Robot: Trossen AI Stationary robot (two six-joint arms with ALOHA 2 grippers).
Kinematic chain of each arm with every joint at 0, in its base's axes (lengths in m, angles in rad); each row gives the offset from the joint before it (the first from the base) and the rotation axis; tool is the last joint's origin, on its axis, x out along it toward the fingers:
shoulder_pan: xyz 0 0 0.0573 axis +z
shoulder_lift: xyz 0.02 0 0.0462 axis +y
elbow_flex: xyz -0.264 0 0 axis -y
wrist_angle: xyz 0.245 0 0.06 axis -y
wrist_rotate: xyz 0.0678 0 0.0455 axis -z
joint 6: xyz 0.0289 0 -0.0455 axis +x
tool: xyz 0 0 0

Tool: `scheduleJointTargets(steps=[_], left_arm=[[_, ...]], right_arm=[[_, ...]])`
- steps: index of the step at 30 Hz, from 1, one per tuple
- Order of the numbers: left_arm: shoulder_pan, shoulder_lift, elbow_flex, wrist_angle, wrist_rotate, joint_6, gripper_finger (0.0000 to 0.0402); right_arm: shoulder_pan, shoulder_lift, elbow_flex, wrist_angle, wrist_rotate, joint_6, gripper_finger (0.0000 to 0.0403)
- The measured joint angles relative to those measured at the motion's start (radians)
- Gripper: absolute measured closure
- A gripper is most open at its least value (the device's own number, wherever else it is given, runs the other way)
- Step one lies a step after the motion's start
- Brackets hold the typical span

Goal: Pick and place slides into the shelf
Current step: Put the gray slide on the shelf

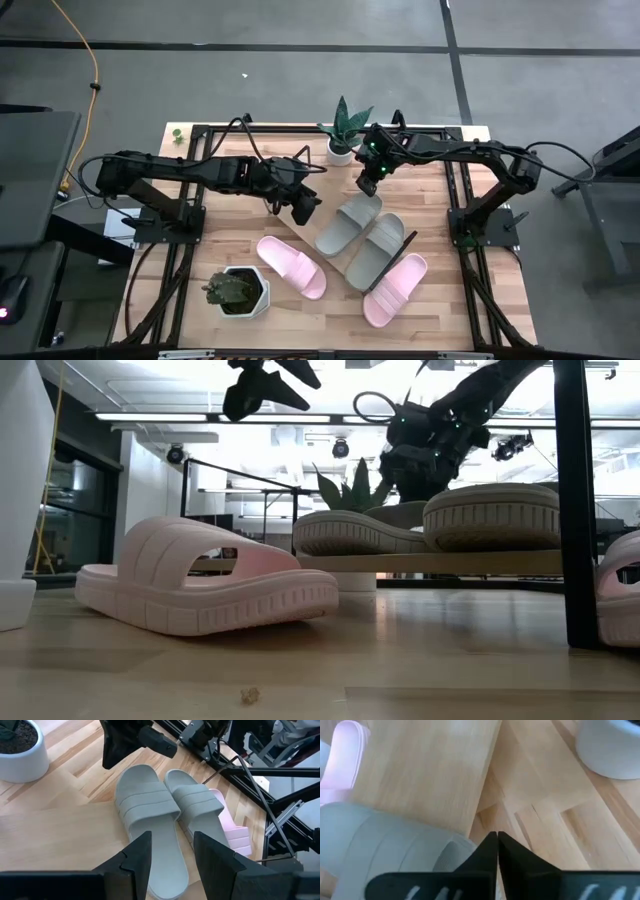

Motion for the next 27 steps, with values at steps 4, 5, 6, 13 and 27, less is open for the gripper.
scheduleJointTargets(steps=[4,5,6,13,27], left_arm=[[0.000,0.000,0.000,-0.001,0.000,0.000,0.0266],[0.000,0.000,0.000,-0.001,0.000,0.000,0.0266],[0.000,0.000,0.000,-0.001,0.000,0.000,0.0266],[0.000,0.000,0.000,-0.007,0.015,0.000,0.0266],[0.000,0.000,0.000,-0.007,0.035,-0.001,0.0266]], right_arm=[[0.017,0.024,0.000,0.018,-0.028,0.000,0.0394],[0.021,0.027,0.000,0.031,-0.038,0.000,0.0396],[0.024,0.029,0.000,0.039,-0.044,0.000,0.0398],[0.049,0.034,0.000,0.112,-0.064,0.000,0.0402],[0.101,0.094,0.000,0.178,-0.122,0.000,0.0403]])
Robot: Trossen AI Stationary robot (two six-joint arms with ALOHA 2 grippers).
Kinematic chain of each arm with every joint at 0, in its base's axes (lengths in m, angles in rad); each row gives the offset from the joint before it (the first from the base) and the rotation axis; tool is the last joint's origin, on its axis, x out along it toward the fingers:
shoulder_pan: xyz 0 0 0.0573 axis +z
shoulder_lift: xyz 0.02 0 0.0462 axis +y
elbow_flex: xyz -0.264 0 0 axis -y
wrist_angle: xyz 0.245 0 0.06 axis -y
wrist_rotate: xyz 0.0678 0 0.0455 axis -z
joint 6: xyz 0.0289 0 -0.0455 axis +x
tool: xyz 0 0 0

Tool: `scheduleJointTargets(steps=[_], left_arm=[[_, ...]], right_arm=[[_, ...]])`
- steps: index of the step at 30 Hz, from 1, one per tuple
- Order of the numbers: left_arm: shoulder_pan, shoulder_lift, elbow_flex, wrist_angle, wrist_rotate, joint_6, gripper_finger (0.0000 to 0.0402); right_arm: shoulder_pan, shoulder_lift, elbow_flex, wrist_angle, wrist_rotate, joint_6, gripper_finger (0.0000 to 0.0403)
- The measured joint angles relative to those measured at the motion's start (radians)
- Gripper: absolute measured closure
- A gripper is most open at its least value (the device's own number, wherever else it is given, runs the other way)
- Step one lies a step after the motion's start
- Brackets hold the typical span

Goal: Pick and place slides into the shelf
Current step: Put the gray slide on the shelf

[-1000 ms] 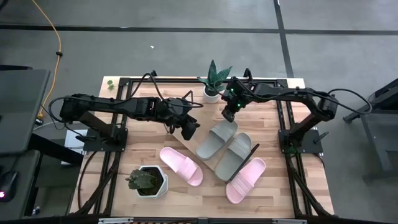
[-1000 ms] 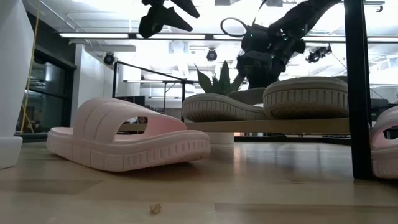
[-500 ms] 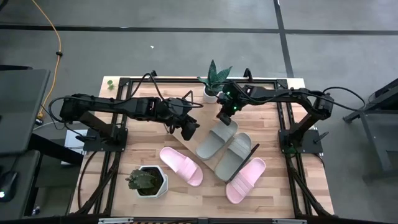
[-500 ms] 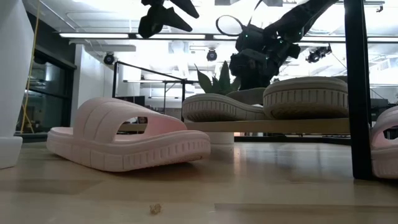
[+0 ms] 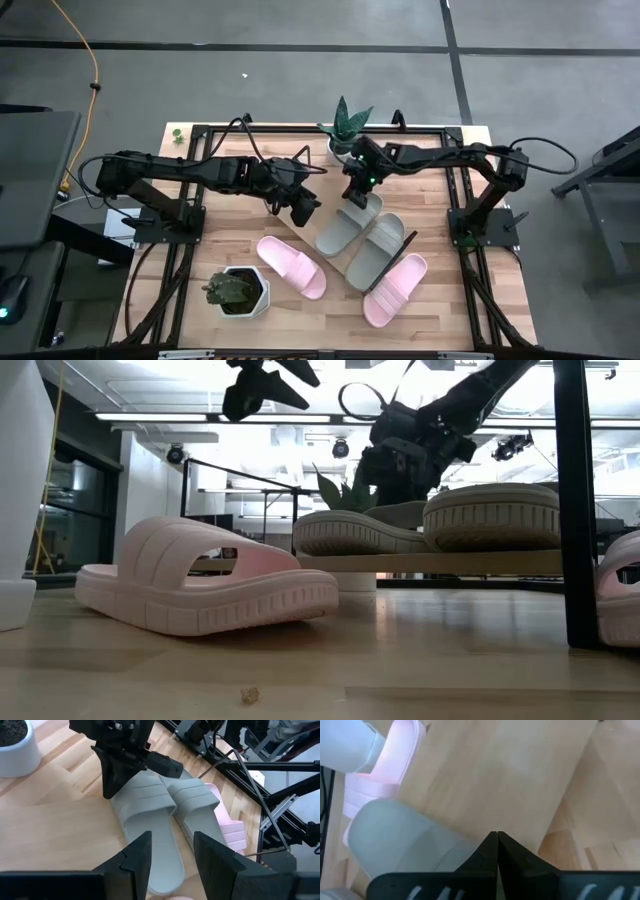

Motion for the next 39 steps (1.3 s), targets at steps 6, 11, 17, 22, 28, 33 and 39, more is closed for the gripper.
scheduleJointTargets(steps=[6,11,17,22,28,33,39], left_arm=[[0.000,0.000,0.000,0.000,0.001,0.000,0.0266],[0.000,0.000,0.000,-0.001,0.000,0.000,0.0266],[0.000,0.000,0.000,-0.001,0.000,0.000,0.0266],[0.000,0.000,0.000,-0.002,0.001,0.000,0.0266],[0.000,0.000,0.000,-0.002,0.000,0.000,0.0266],[0.000,0.000,0.000,-0.002,0.000,0.000,0.0266],[0.000,0.000,0.000,-0.002,0.000,0.000,0.0266]], right_arm=[[0.007,0.000,0.000,-0.019,-0.027,-0.018,0.0403],[0.006,0.000,0.001,-0.057,-0.051,-0.042,0.0403],[0.007,0.000,0.001,-0.069,-0.104,-0.078,0.0403],[0.006,0.000,0.001,-0.069,-0.126,-0.087,0.0403],[0.006,0.000,0.001,-0.070,-0.163,-0.103,0.0403],[0.006,0.000,0.001,-0.097,-0.180,-0.111,0.0403],[0.007,0.000,0.000,-0.098,-0.194,-0.112,0.0403]])
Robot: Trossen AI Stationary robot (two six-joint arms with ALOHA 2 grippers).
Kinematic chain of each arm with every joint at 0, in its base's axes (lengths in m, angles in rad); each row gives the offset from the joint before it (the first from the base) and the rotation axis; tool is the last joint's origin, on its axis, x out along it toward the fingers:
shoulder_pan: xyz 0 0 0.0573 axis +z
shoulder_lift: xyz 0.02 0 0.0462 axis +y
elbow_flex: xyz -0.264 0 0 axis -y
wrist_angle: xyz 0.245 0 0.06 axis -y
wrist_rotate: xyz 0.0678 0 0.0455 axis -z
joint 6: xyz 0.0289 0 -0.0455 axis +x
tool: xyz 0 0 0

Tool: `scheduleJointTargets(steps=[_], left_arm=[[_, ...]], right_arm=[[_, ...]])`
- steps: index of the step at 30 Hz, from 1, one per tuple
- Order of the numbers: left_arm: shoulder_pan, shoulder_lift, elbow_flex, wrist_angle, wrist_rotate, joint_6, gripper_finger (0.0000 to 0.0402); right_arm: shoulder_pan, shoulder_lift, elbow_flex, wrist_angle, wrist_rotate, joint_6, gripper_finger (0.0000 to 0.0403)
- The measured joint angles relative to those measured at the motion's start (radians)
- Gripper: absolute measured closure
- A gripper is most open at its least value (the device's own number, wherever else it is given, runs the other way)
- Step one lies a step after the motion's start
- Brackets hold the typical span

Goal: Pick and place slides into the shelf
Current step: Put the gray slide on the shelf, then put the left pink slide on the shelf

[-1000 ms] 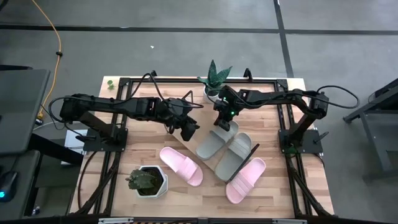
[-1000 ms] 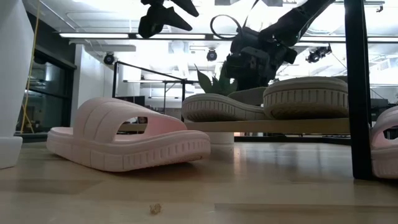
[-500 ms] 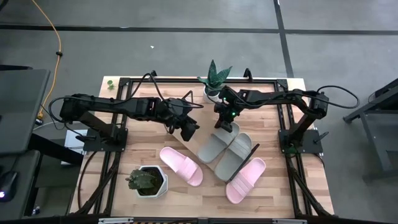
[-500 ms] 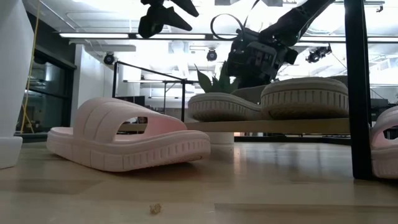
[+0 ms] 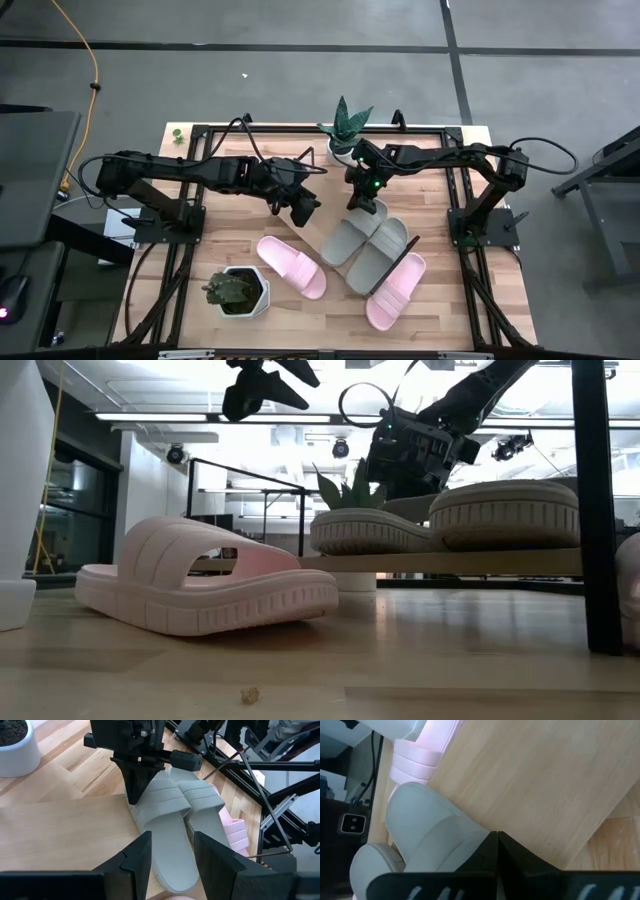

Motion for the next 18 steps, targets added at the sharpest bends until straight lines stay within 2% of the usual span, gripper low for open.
scheduleJointTargets(steps=[13,18], left_arm=[[0.000,0.000,0.000,0.000,0.000,0.000,0.0266],[0.000,0.000,0.000,-0.005,0.000,0.000,0.0266]], right_arm=[[0.000,0.000,0.000,0.066,0.014,0.038,0.0402],[-0.006,0.000,0.000,0.165,0.025,0.113,0.0402]])
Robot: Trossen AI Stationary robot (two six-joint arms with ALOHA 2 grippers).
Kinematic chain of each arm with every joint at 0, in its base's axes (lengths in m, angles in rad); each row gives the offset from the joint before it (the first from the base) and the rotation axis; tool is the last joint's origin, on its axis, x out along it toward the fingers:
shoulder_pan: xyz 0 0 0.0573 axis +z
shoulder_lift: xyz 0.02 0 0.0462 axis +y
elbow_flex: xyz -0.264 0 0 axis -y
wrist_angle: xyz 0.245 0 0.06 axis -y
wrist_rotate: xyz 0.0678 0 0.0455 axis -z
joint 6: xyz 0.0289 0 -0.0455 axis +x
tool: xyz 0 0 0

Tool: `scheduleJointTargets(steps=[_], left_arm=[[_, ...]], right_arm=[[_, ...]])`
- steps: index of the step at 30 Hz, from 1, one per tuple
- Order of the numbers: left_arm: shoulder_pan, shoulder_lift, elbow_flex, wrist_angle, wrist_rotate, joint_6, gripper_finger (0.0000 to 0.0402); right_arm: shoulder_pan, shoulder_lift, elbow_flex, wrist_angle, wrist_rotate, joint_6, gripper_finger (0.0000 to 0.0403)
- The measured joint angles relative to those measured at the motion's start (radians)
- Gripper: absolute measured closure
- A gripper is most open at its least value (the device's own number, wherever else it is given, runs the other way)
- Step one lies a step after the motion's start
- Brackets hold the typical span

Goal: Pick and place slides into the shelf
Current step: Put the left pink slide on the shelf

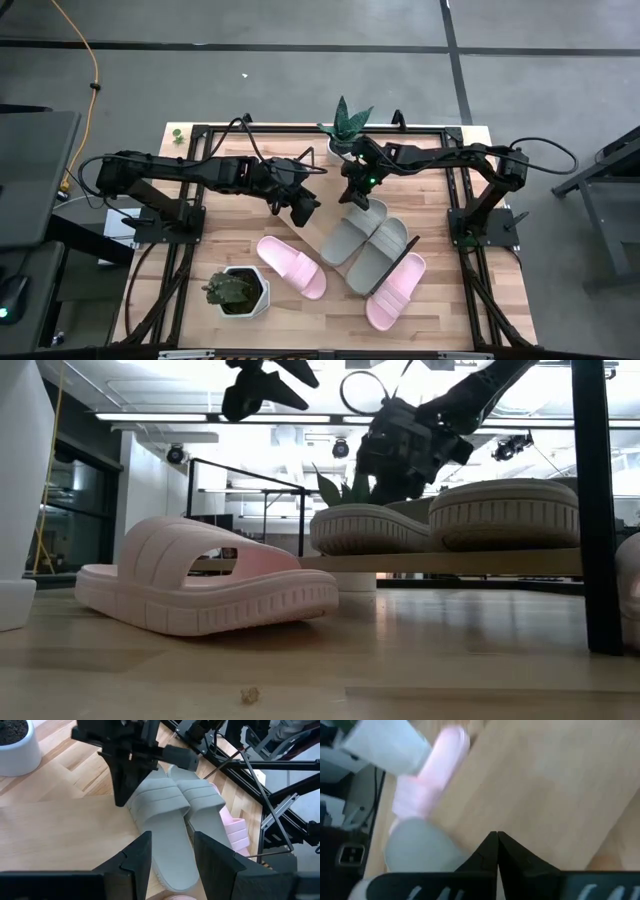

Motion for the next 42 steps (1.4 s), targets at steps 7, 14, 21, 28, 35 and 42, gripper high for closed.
scheduleJointTargets(steps=[7,14,21,28,35,42], left_arm=[[0.000,-0.023,0.000,-0.069,0.031,0.014,0.0266],[0.000,-0.085,0.000,-0.187,0.051,0.059,0.0266],[0.000,-0.149,0.000,-0.289,0.060,0.091,0.0266],[0.001,-0.160,-0.024,-0.353,0.221,0.107,0.0266],[0.001,-0.166,-0.139,-0.349,0.235,0.098,0.0266],[0.001,-0.166,-0.234,-0.227,0.303,-0.019,0.0265]], right_arm=[[-0.033,-0.057,0.000,0.057,-0.090,0.125,0.0402],[-0.032,-0.204,0.000,-0.118,-0.149,0.139,0.0402],[-0.026,-0.349,0.000,-0.217,-0.097,0.183,0.0402],[0.013,-0.492,-0.001,-0.363,0.070,0.209,0.0402],[0.084,-0.593,-0.002,-0.477,0.288,0.273,0.0402],[0.143,-0.648,-0.002,-0.490,0.357,0.354,0.0402]])
